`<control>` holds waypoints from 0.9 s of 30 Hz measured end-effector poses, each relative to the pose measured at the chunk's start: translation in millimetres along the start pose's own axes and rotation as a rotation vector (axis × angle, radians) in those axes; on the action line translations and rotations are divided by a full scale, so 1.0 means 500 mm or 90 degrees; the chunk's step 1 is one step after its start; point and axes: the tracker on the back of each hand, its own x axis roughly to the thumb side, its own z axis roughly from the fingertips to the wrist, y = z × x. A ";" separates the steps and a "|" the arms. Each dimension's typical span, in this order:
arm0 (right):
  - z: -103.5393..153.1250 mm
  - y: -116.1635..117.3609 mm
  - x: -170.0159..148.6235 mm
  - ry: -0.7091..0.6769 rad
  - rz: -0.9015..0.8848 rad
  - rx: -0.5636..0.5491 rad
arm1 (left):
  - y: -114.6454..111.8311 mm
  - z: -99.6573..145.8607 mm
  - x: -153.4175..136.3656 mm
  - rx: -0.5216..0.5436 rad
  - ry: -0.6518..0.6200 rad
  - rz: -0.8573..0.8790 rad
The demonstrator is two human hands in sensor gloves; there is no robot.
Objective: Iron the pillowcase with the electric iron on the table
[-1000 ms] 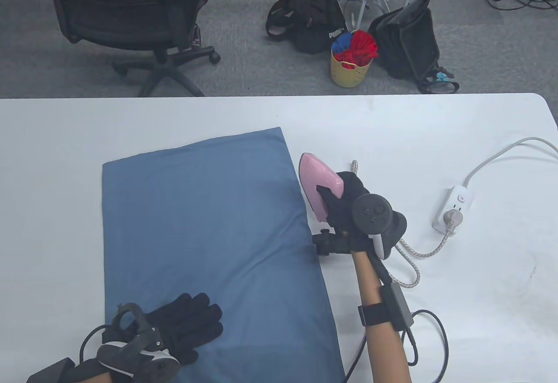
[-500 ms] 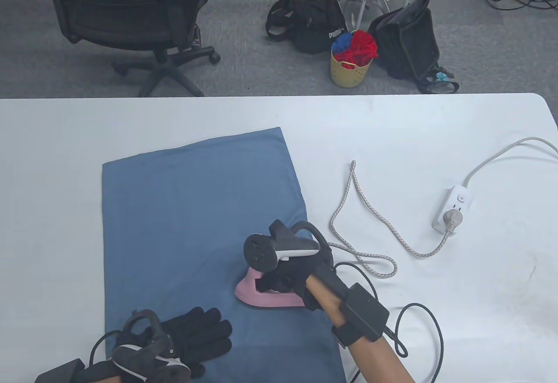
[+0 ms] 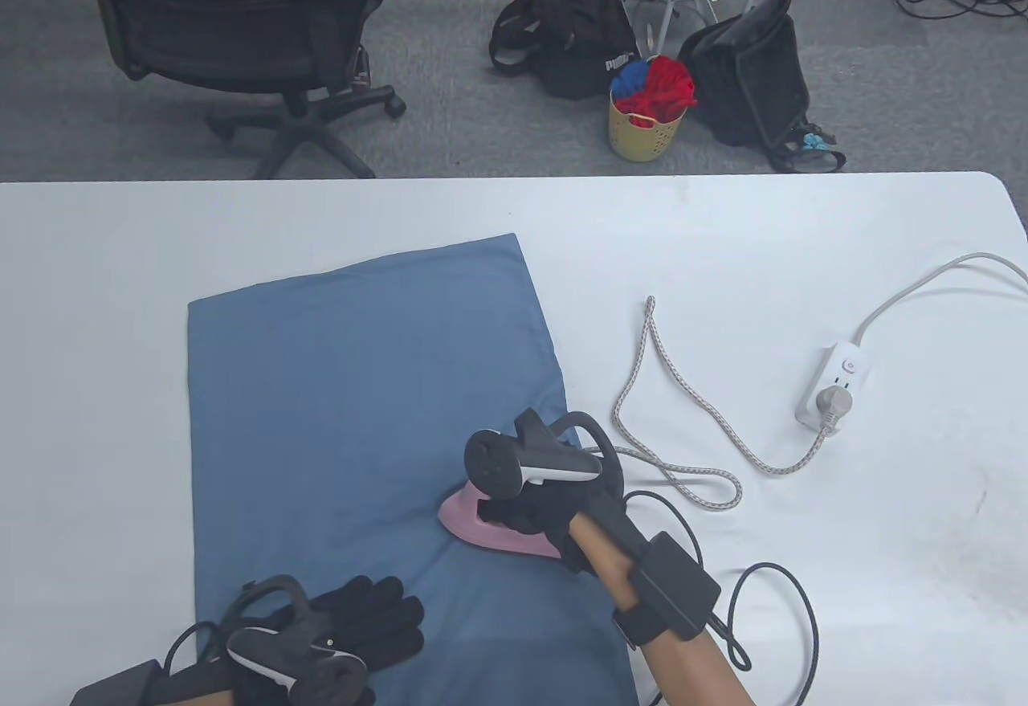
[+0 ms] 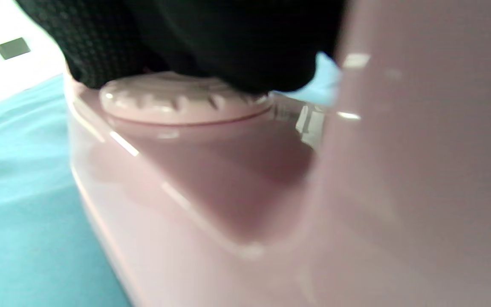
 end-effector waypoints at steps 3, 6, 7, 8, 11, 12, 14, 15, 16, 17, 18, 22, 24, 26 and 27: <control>0.007 0.002 -0.026 0.033 -0.032 0.017 | 0.000 -0.001 0.001 -0.001 -0.003 -0.004; 0.021 0.007 -0.034 0.050 -0.034 0.015 | -0.005 -0.005 0.001 -0.014 -0.004 -0.009; 0.025 0.009 -0.033 0.053 -0.028 0.011 | -0.006 -0.005 0.001 -0.016 -0.006 -0.009; 0.029 0.011 -0.032 0.054 -0.017 0.008 | -0.006 -0.005 0.001 -0.015 -0.008 -0.007; 0.035 0.015 -0.027 0.058 -0.009 0.002 | -0.006 -0.005 0.002 -0.014 -0.009 -0.010; 0.037 0.015 -0.023 0.053 -0.001 -0.002 | -0.006 -0.005 0.003 -0.015 -0.010 -0.012; 0.046 0.016 -0.002 0.002 0.102 -0.044 | -0.004 -0.003 0.003 -0.014 -0.011 -0.016; 0.051 0.017 0.013 -0.006 0.143 -0.069 | -0.005 -0.003 0.003 -0.014 -0.013 -0.019; 0.056 0.018 0.026 -0.011 0.164 -0.084 | -0.005 -0.003 0.003 -0.014 -0.015 -0.020; 0.058 0.018 0.045 -0.035 0.180 -0.095 | -0.004 -0.002 0.002 -0.015 -0.018 -0.020; 0.057 0.020 0.061 -0.054 0.187 -0.099 | -0.003 -0.002 0.002 -0.013 -0.020 -0.020; 0.037 0.036 0.104 -0.096 0.175 -0.121 | -0.001 0.002 0.005 -0.007 -0.023 -0.034; 0.031 0.034 0.097 -0.072 0.153 -0.089 | -0.001 0.003 0.007 -0.007 -0.023 -0.043; 0.023 0.031 0.085 -0.074 0.148 -0.116 | -0.003 0.002 0.005 -0.014 -0.025 -0.030; 0.020 0.030 0.078 -0.071 0.139 -0.119 | -0.004 0.001 0.004 -0.015 -0.026 -0.023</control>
